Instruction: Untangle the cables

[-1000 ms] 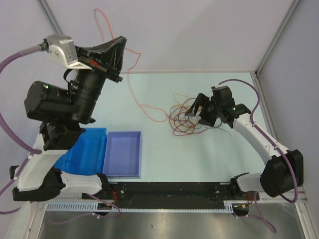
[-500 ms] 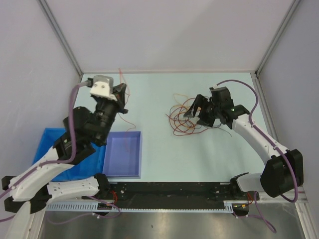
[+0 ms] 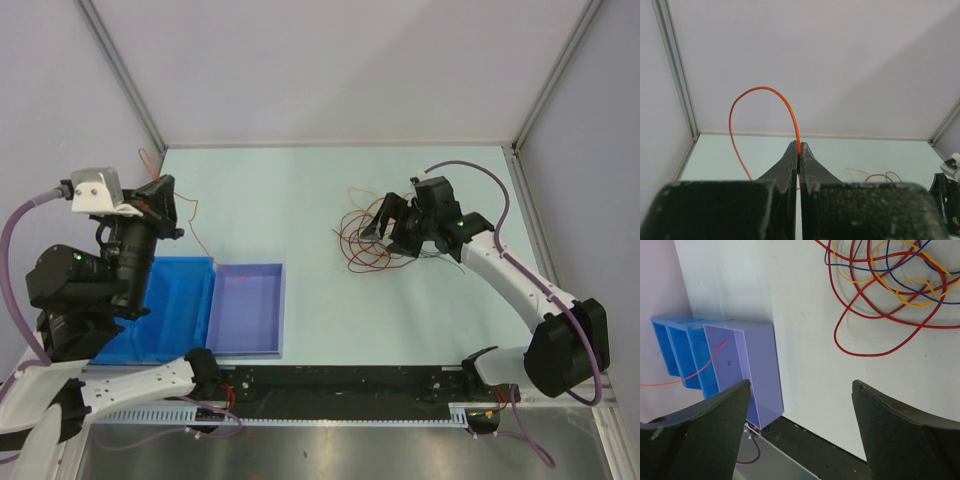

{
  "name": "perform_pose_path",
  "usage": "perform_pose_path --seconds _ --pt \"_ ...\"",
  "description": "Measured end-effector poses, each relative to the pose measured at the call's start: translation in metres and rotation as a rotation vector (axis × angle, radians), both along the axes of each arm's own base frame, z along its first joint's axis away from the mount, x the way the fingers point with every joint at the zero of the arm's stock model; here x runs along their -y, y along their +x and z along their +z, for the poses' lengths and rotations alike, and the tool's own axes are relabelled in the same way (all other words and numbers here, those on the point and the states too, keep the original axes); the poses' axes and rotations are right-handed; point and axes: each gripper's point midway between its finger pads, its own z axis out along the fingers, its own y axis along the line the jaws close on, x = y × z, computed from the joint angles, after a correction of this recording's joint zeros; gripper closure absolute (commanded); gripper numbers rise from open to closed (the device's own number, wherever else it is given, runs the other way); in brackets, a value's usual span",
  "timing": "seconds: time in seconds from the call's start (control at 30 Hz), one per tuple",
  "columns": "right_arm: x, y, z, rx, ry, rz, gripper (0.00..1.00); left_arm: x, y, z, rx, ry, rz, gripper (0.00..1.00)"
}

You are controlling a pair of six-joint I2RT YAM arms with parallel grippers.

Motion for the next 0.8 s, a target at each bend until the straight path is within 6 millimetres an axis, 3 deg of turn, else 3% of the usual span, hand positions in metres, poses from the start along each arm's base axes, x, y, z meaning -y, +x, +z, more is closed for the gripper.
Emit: perform_pose_path --seconds 0.17,0.5,0.8 --pt "-0.009 -0.004 0.003 0.002 0.016 0.014 0.15 -0.021 -0.011 0.020 0.026 -0.034 0.010 1.00" --pt "-0.023 -0.007 0.008 0.014 0.044 0.032 0.15 -0.088 -0.048 0.091 0.181 -0.190 0.031 1.00" --pt "-0.027 -0.007 0.011 0.020 0.056 0.035 0.16 -0.098 -0.050 0.089 0.182 -0.148 0.071 1.00"
